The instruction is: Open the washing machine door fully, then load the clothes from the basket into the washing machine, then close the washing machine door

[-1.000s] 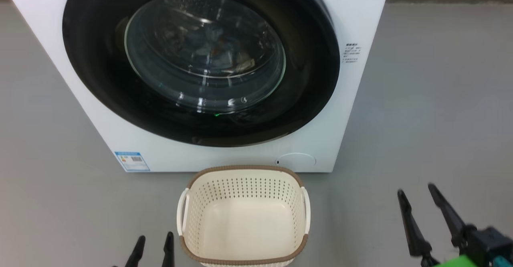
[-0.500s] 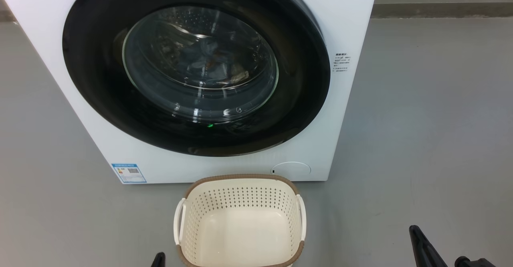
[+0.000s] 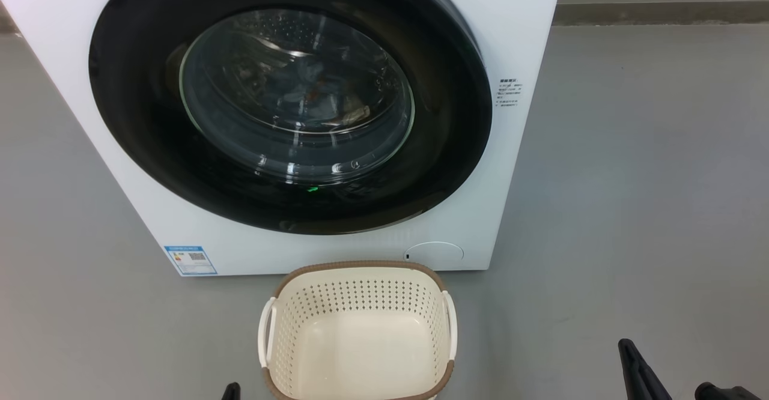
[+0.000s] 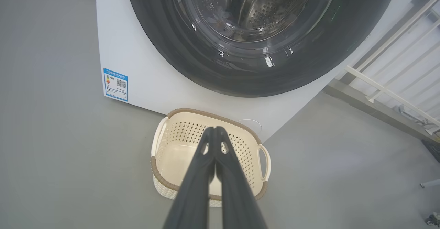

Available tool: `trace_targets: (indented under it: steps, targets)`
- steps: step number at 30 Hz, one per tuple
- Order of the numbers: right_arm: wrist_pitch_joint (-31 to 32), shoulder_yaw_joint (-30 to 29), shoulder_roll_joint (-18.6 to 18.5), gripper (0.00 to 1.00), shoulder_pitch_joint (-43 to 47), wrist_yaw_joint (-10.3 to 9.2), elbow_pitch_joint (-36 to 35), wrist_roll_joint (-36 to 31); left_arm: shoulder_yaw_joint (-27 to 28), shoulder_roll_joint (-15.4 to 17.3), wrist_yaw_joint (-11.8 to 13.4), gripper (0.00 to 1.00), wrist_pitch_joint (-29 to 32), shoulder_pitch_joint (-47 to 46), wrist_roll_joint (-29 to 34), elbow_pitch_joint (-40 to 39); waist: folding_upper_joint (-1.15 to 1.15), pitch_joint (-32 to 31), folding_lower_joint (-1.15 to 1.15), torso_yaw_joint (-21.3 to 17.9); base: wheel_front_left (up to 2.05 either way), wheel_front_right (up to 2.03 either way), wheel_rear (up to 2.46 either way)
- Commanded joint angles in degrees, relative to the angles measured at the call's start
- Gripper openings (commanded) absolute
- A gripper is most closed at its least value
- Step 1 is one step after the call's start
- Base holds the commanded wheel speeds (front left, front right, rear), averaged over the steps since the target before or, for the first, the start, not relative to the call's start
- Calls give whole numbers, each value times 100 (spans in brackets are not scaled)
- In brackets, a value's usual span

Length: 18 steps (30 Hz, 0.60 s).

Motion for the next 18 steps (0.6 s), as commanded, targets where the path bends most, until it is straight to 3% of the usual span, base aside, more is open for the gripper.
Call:
trace_targets:
  steps: [1,18]
  targets:
    - [24,25,-53,0,-180,-4,-106,210,76,63,-5,0,38,-210,-167,-95,0,1,-1,-4,0,0,0]
    - [279,37,-79,0,-411,-9,27,1377,237,116,-17,0,278,-416,-1157,-55,0,13,-1,-49,0,0,0]
